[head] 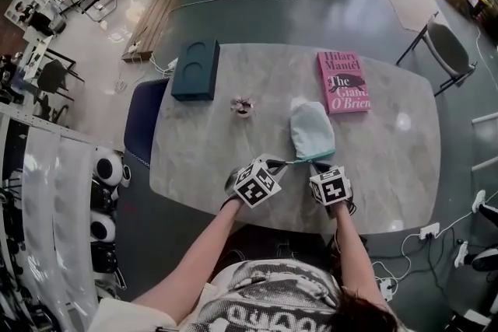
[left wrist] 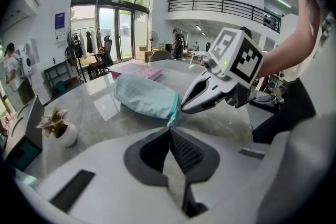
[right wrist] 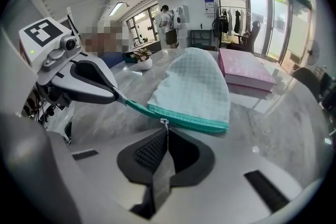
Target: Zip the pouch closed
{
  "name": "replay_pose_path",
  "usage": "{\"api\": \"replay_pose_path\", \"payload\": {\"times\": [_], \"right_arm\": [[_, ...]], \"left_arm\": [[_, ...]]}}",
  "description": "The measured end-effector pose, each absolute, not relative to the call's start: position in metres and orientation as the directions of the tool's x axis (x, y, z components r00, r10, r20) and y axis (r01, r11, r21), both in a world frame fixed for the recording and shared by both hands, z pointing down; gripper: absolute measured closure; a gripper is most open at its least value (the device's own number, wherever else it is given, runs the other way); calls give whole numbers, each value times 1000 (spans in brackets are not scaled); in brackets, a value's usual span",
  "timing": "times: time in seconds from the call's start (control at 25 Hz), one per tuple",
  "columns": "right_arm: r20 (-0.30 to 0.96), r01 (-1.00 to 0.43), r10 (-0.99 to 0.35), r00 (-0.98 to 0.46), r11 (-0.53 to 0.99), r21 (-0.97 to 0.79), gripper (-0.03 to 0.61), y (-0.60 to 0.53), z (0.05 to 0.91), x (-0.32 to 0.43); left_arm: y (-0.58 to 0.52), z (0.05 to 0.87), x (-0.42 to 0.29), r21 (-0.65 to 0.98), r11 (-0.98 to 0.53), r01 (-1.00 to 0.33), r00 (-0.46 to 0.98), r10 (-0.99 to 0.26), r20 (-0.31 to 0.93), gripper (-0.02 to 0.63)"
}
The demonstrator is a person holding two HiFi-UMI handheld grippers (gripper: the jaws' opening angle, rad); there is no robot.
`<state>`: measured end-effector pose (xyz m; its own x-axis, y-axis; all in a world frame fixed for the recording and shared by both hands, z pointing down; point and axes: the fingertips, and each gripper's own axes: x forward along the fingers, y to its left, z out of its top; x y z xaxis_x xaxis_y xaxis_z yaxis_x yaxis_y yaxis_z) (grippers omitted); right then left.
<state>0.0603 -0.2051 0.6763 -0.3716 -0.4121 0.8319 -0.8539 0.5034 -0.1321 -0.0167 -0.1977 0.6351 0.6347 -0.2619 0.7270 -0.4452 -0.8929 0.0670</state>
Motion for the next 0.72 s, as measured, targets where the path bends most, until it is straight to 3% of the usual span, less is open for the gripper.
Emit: {"api": "replay_pose_path", "payload": {"times": [0.72], "right_arm": [[855,-841,-404,-324,537,-65,569,-220,678,100]], "left_arm": [[-210,645,-19,30,-908,-417,602,-251,758,601]]}}
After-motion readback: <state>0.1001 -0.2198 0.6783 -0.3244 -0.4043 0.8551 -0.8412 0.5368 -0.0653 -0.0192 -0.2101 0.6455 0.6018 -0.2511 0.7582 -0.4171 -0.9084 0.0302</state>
